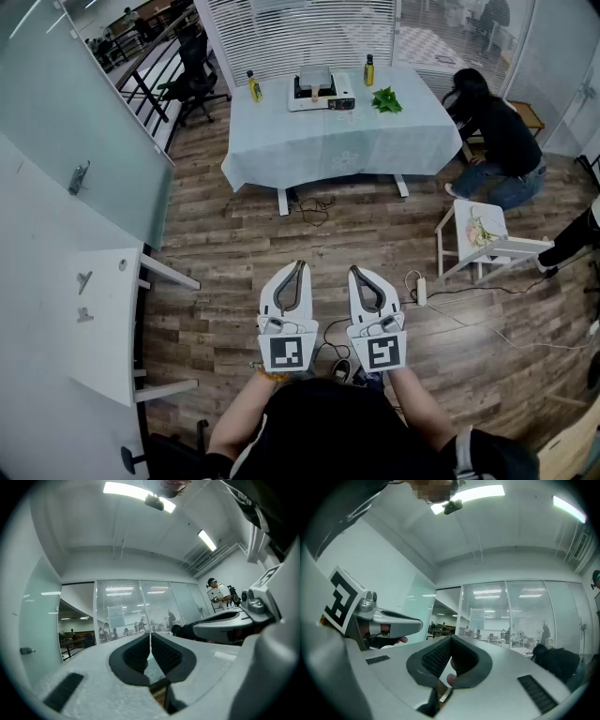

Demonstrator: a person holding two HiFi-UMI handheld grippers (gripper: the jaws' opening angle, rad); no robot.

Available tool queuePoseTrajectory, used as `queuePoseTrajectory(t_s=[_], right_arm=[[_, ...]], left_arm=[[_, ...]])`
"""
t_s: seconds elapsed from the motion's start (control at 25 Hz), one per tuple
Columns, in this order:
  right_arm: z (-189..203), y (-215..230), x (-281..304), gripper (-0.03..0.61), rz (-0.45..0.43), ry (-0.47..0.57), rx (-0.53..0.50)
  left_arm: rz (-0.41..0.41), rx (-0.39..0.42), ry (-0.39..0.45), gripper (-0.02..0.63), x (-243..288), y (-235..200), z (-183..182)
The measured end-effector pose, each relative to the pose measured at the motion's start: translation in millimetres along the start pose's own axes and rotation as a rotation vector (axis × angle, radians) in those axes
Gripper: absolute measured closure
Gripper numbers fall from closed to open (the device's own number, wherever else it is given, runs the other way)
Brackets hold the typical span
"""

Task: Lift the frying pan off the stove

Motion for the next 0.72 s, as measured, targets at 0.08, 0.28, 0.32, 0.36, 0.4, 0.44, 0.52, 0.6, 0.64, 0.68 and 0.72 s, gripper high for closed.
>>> queuePoseTrajectory(t_s=[0.08,0.28,0.32,0.36,0.4,0.44,0.52,0.6,0.64,0.68,0.72], right_arm=[[5,-6,6,0.588,-0.028,-0.001,0.028],[19,-11,31,0.588,-0.031,-0.045,-0.014],[21,-13,39,0.588,-0.029,-0.048,-0.028],[22,-14,47,0.588,-0.027,-0.051,-0.041],[24,-15,55,0.588,-0.024,-0.055,-0.052],[26,-16,64,0.588,-0.019,-0.058,-0.061],[29,-18,82,0.588,-0.004,-0.064,-0.072],[30,-18,101,0.588,0.018,-0.063,-0.084],[32,-18,109,0.588,0.03,-0.067,-0.09],[34,-18,117,0.588,0.041,-0.074,-0.094],[36,-18,125,0.588,0.049,-0.079,-0.099]], left_arm=[[0.003,-0.012,0.003,0.589,2,-7,5],[0.0,-0.053,0.018,0.589,15,-30,18],[0.003,-0.056,0.025,0.589,19,-36,20],[0.007,-0.06,0.029,0.589,24,-42,23],[0.011,-0.065,0.033,0.589,29,-48,26],[0.015,-0.074,0.039,0.589,34,-55,29],[0.019,-0.092,0.051,0.589,42,-71,34],[0.024,-0.104,0.061,0.589,52,-90,38],[0.027,-0.111,0.066,0.589,57,-99,40],[0.029,-0.118,0.069,0.589,61,-108,42],[0.033,-0.124,0.07,0.589,65,-117,44]])
Point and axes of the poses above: the fingertips, and each gripper's own axes: x forward along the fingers, y to its right, z out of its underside, the point moved 2 cm from there along -x, backward along the fingers, and after that the axes turned 15 degrees about y, right-handed, at the moved point
